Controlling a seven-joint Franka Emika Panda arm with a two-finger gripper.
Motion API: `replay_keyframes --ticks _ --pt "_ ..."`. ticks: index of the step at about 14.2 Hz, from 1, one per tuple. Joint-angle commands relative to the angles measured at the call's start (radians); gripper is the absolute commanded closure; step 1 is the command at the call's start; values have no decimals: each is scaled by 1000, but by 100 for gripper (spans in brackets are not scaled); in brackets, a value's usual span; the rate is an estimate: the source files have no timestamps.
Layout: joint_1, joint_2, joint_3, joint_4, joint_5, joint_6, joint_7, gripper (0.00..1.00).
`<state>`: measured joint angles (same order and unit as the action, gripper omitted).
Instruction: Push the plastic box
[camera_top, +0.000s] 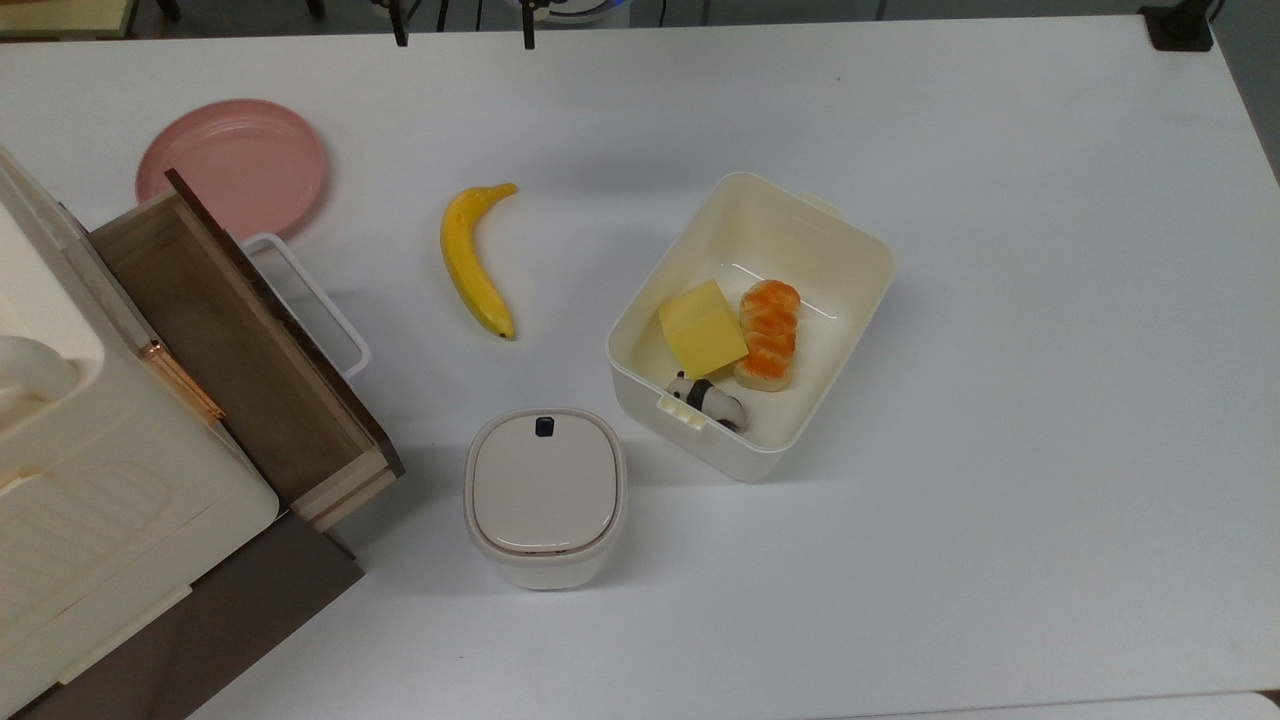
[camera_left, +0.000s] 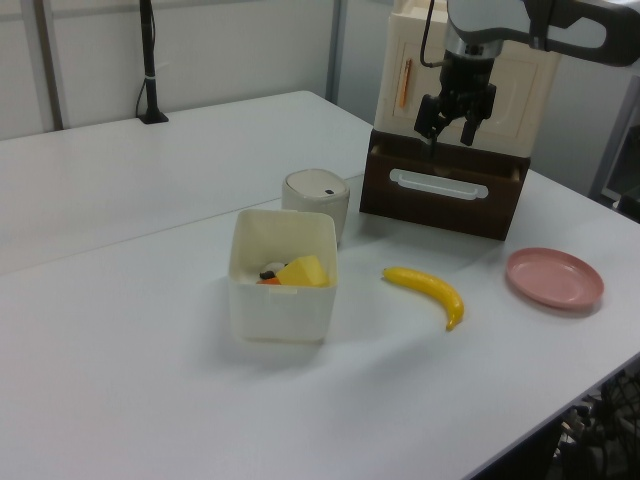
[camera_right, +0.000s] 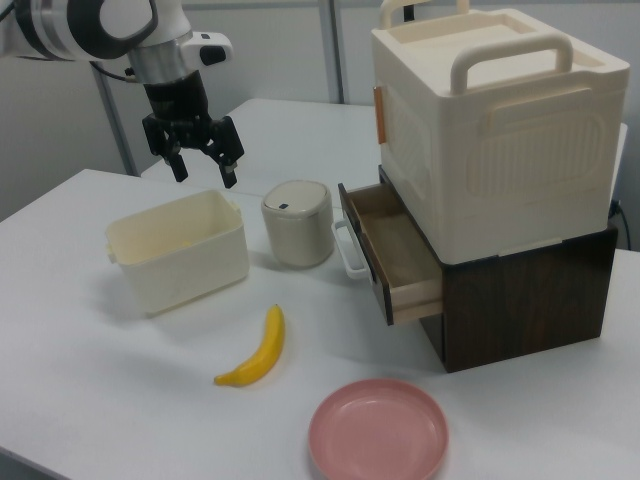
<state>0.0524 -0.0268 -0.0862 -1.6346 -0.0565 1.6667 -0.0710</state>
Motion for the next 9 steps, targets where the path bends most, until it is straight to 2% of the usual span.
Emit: replay_keyframes --ticks 1,6,9 --pt "4 -19 -6 -8 -5 1 -23 0" --pt "12 -16 6 -8 0 2 -26 0" --pt "18 1 26 -30 -3 8 -155 0"
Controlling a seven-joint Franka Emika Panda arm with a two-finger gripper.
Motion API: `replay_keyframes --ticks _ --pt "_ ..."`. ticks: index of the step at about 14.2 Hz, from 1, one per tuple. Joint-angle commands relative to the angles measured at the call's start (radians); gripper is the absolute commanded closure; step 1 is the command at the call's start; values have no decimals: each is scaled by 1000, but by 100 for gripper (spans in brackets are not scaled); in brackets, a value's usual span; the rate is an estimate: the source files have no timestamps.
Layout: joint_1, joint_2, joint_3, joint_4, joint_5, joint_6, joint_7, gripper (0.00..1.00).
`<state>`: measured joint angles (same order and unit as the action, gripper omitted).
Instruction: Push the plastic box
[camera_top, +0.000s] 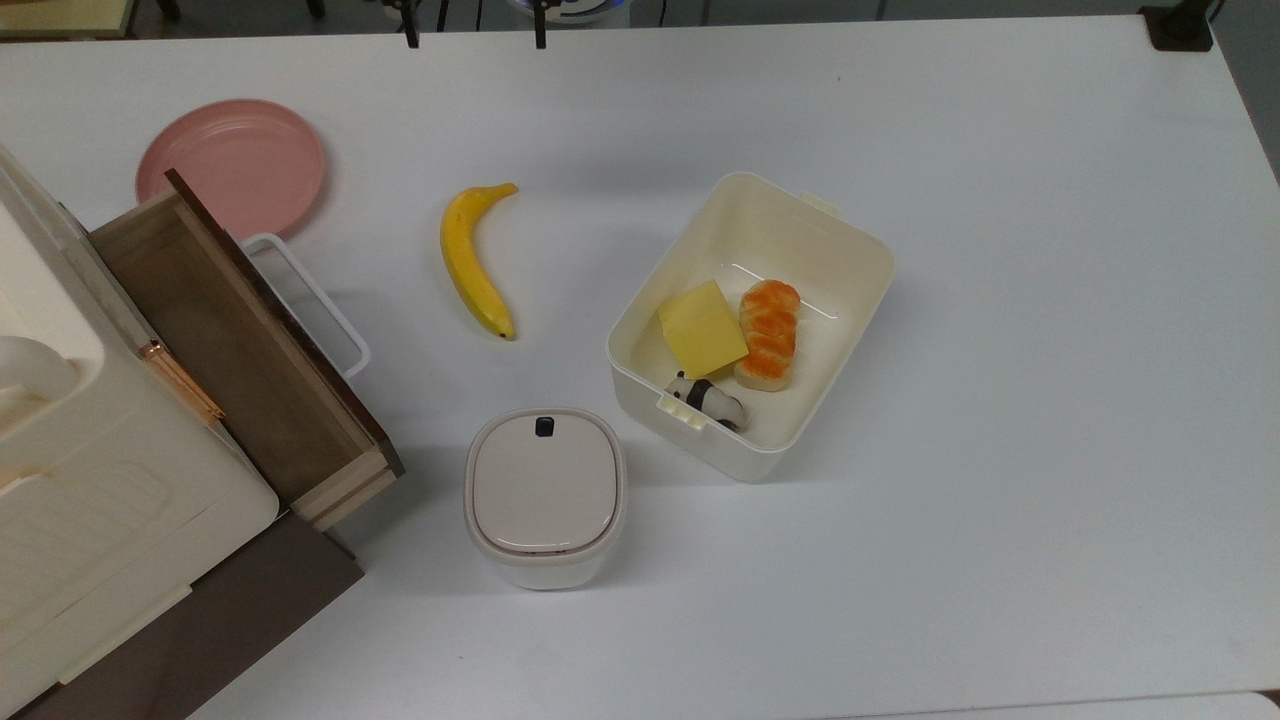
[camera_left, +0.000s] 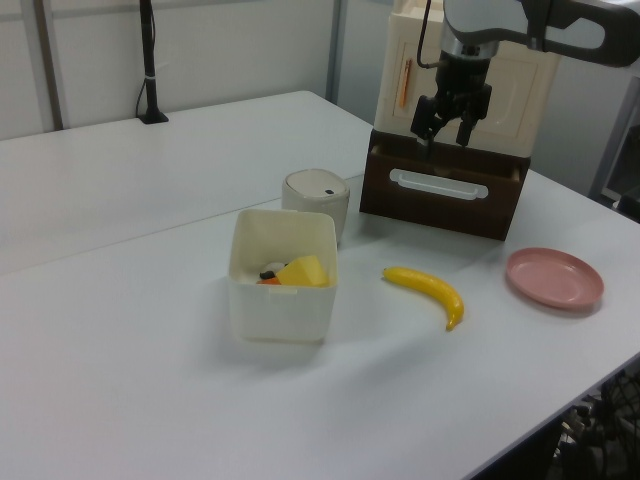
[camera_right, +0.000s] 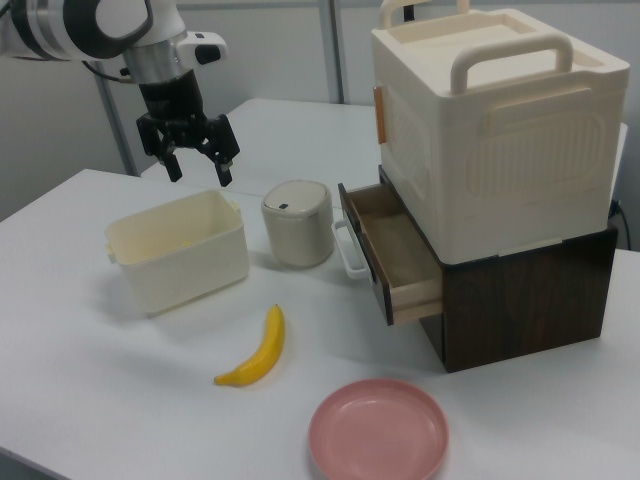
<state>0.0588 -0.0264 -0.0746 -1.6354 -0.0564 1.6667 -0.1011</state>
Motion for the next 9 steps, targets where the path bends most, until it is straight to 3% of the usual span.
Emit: replay_keyframes --ticks 1,6,9 --pt "12 5 22 -35 -5 8 -199 0" --pt "12 32 24 -78 -11 15 -576 0" --pt "36 101 24 -80 -11 48 -660 0"
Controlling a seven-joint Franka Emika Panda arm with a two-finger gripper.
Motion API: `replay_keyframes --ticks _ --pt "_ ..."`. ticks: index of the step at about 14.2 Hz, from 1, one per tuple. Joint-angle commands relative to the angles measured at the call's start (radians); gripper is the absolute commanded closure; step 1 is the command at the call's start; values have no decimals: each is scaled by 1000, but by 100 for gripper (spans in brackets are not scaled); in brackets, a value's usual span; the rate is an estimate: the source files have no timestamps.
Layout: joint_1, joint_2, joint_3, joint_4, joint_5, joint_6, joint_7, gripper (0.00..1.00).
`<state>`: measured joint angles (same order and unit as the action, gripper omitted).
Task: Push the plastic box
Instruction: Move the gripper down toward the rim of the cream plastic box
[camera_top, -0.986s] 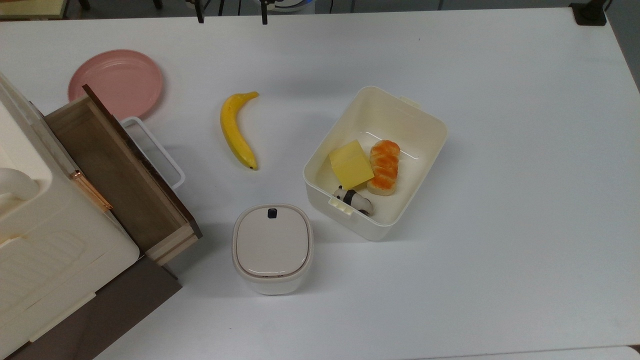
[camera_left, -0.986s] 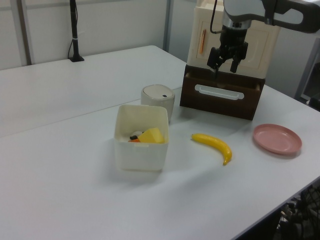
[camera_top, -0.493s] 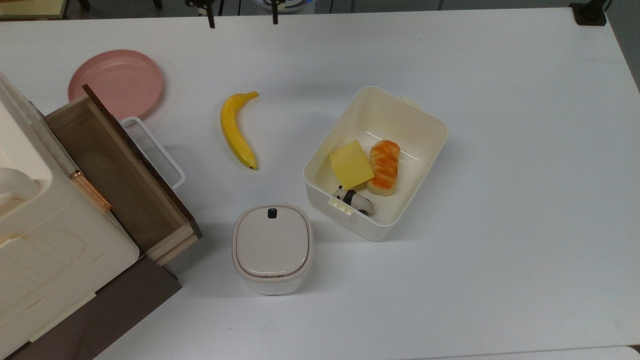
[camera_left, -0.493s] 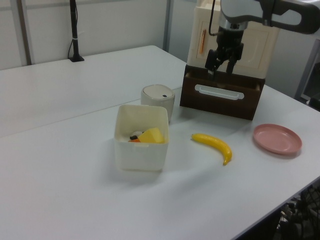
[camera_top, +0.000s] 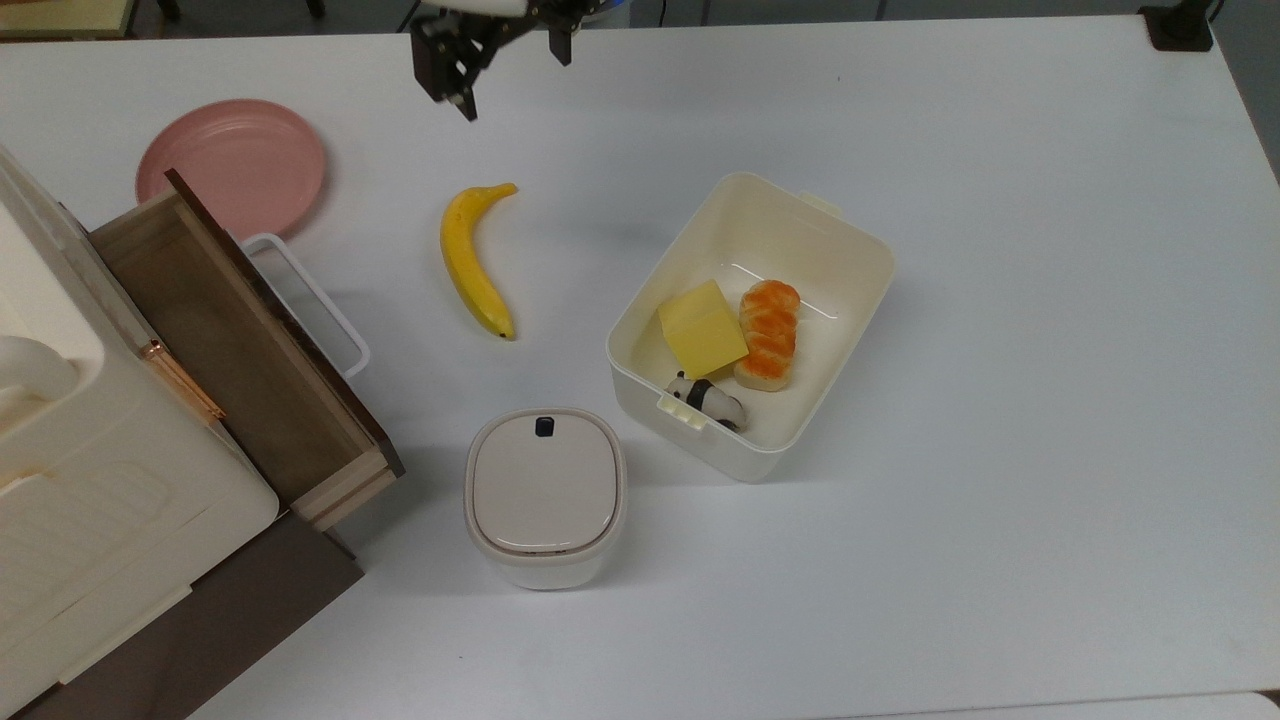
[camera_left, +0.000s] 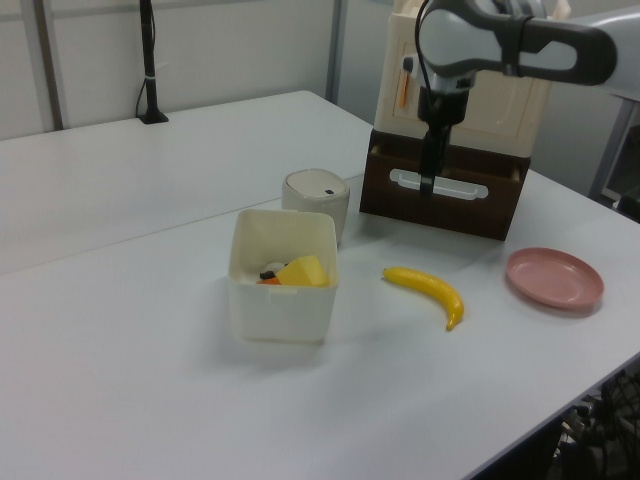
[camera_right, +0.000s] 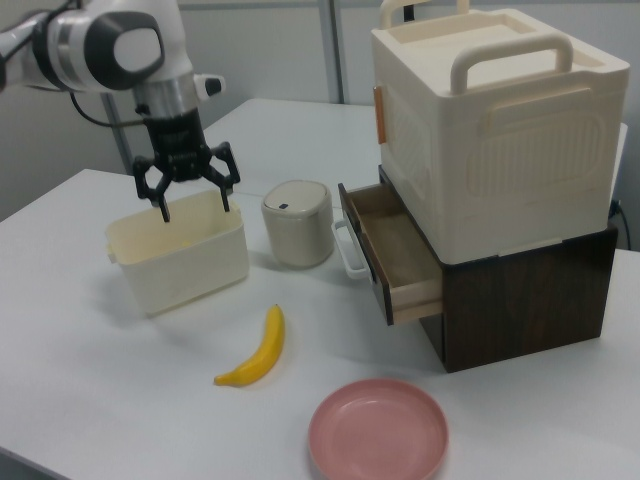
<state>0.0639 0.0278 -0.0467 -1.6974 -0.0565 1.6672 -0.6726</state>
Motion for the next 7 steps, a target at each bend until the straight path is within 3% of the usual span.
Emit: replay_keyframes --ticks 1,5,7 --pt "37 73 -4 -27 -6 77 -88 0" --pt "53 109 -4 -85 -9 270 -94 0" --pt "54 107 -4 -94 -11 287 -97 0"
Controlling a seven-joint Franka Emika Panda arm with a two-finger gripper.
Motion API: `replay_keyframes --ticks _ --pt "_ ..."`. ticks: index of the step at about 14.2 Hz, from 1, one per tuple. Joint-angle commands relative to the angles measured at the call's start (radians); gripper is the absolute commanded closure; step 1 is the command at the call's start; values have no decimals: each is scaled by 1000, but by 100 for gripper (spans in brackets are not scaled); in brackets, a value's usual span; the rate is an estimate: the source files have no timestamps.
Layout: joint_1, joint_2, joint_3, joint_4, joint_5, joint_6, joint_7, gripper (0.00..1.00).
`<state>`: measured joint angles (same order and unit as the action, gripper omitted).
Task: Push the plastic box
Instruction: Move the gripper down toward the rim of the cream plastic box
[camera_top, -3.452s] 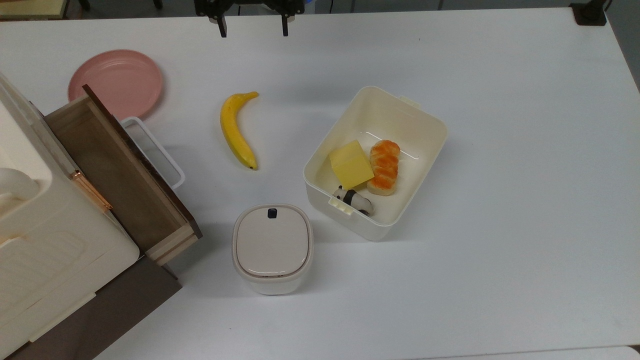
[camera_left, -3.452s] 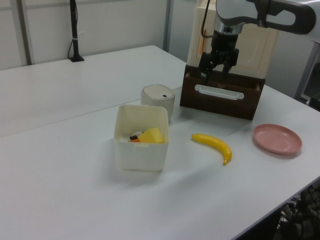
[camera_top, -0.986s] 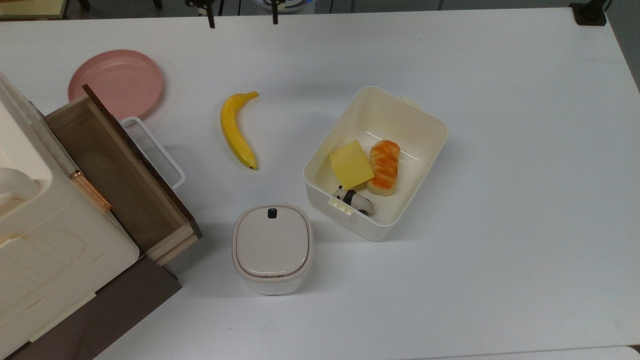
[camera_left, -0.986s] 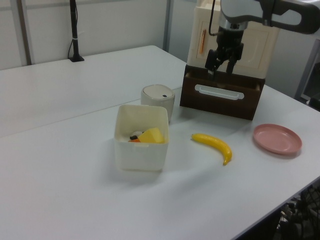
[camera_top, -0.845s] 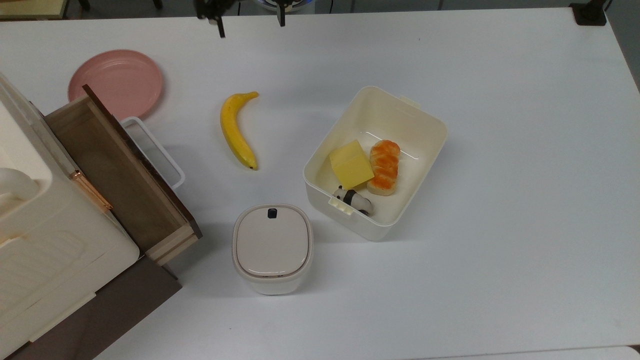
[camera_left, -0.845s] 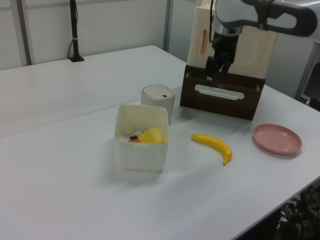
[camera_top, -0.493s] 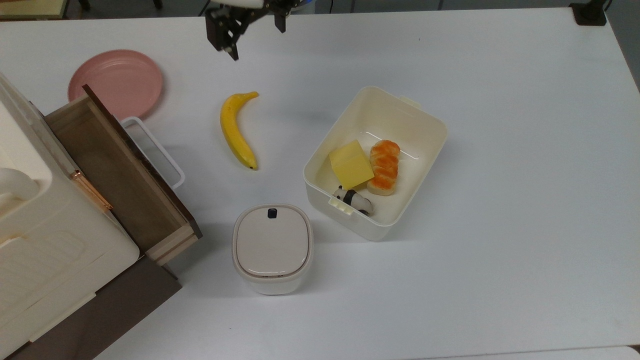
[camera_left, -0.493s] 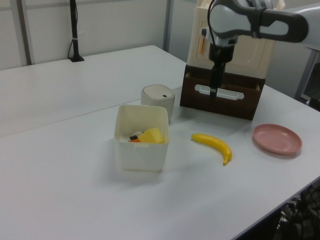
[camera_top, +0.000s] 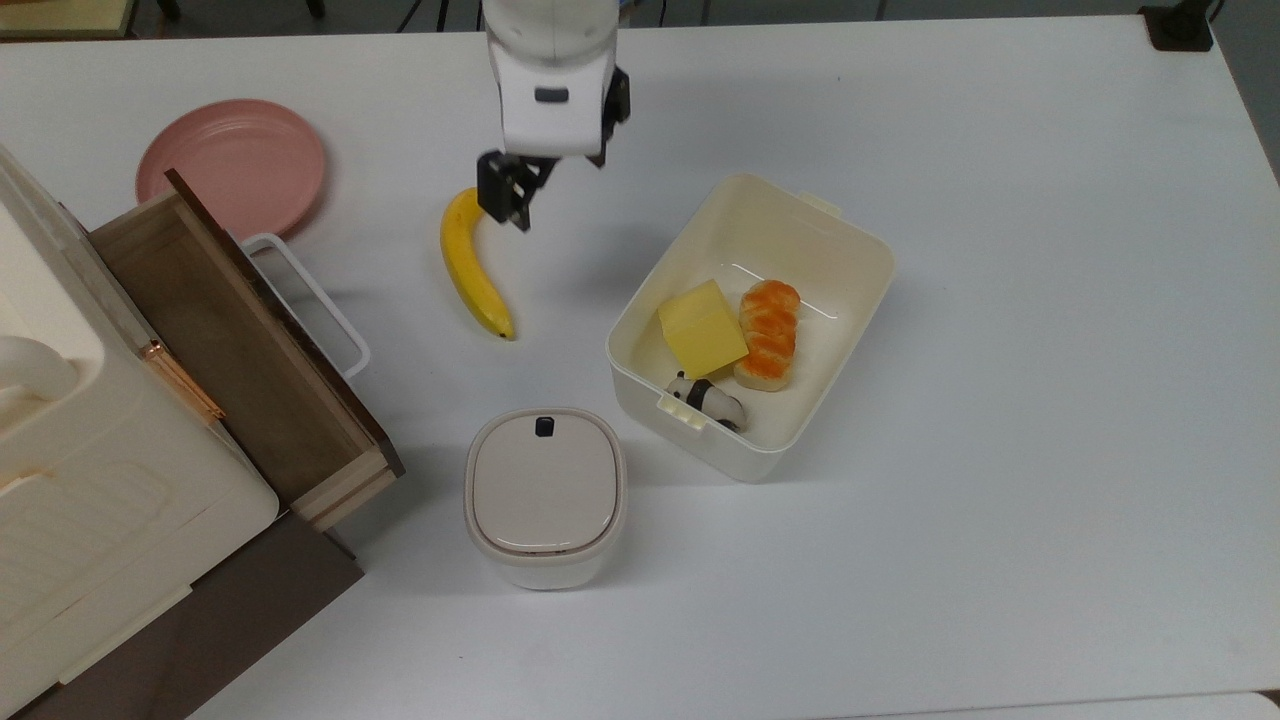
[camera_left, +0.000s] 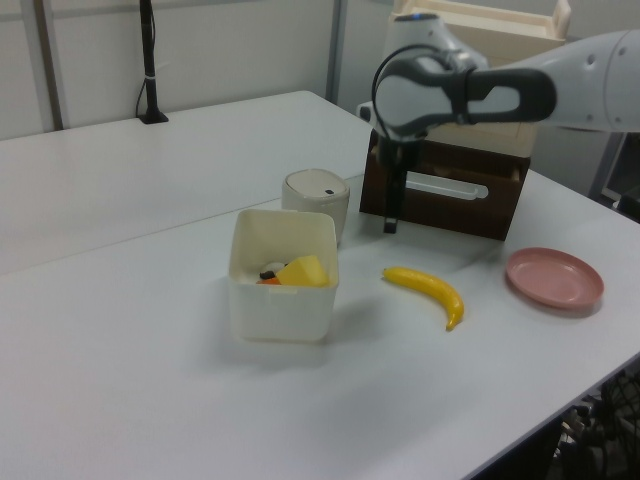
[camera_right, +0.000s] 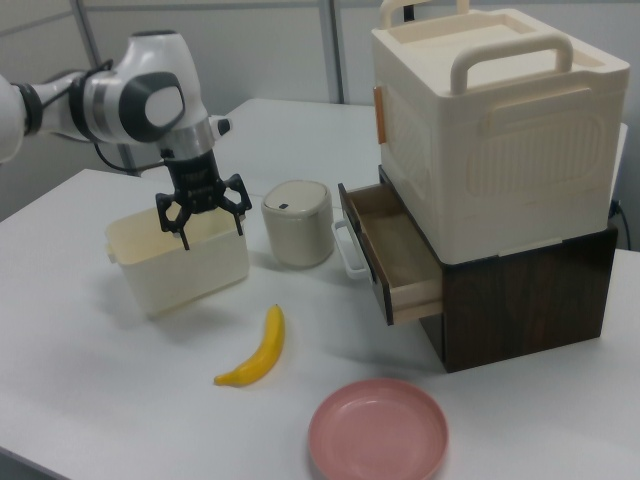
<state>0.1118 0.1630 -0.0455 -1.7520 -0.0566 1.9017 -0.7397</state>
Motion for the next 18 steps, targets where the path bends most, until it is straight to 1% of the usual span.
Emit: replay_keyframes --ticks 1,3,8,13,18 --pt "9 -27 -5 -38 -11 53 -32 0" --pt "31 -25 3 -40 -9 51 -29 0" --pt "34 -23 53 -58 -8 37 -13 0" --pt "37 -16 58 -58 -8 37 -23 0" --pt "60 12 58 -57 -12 39 -21 0"
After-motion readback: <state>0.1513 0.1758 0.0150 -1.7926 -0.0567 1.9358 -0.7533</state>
